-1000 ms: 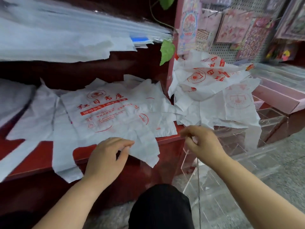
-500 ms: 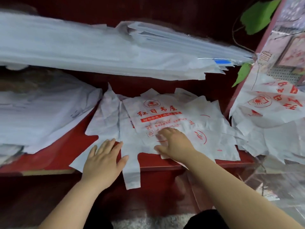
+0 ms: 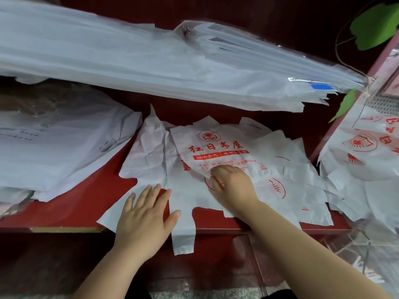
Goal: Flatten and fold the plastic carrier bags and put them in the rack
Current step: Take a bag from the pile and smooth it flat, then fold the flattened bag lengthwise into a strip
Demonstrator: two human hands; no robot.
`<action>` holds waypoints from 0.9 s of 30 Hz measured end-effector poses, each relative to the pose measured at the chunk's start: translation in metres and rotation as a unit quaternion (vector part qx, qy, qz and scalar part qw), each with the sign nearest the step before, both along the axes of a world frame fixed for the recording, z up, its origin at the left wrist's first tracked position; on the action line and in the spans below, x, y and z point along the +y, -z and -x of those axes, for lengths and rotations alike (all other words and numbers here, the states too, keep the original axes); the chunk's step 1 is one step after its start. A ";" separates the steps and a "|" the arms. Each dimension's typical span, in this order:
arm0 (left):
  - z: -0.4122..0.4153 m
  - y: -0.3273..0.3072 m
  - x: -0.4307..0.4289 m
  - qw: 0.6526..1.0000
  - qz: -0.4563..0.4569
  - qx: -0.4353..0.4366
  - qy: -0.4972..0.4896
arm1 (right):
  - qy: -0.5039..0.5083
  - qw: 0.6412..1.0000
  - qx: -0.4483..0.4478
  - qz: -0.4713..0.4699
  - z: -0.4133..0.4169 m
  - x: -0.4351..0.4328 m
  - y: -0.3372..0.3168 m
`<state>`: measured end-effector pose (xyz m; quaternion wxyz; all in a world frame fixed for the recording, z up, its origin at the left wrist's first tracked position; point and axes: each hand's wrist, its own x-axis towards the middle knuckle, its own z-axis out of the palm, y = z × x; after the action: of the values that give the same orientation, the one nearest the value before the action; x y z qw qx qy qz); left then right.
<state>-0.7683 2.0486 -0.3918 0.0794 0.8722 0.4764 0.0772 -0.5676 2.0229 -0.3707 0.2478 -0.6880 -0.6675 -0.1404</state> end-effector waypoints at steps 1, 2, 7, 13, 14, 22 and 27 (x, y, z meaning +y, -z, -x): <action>0.002 -0.002 -0.002 1.000 -0.007 -0.013 0.004 | -0.013 1.000 -0.001 -0.018 0.003 -0.004 -0.005; 0.004 -0.001 -0.003 0.999 -0.008 -0.043 0.016 | -0.031 0.999 -0.004 -0.037 0.007 -0.009 -0.009; 0.019 -0.001 -0.016 0.927 -0.002 -0.371 0.058 | -0.153 0.987 0.033 -0.031 0.022 -0.057 -0.015; -0.001 -0.024 -0.006 0.981 0.014 -0.184 0.068 | -0.213 0.971 0.070 0.083 0.012 -0.099 0.004; -0.005 -0.026 0.000 0.983 0.038 -0.165 0.065 | -0.208 0.969 0.089 0.100 0.011 -0.103 0.003; -0.019 -0.043 0.050 0.965 0.113 -0.216 -0.100 | 0.140 0.952 0.244 0.119 -0.064 -0.040 -0.045; -0.043 -0.042 0.089 0.979 0.100 -0.090 -0.154 | 0.193 0.915 0.302 0.184 -0.090 0.013 -0.038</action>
<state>-0.7251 2.1372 -0.3499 0.1964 0.7654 0.6013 0.1184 -0.4775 2.0356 -0.3326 0.2747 -0.8464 -0.4292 0.1545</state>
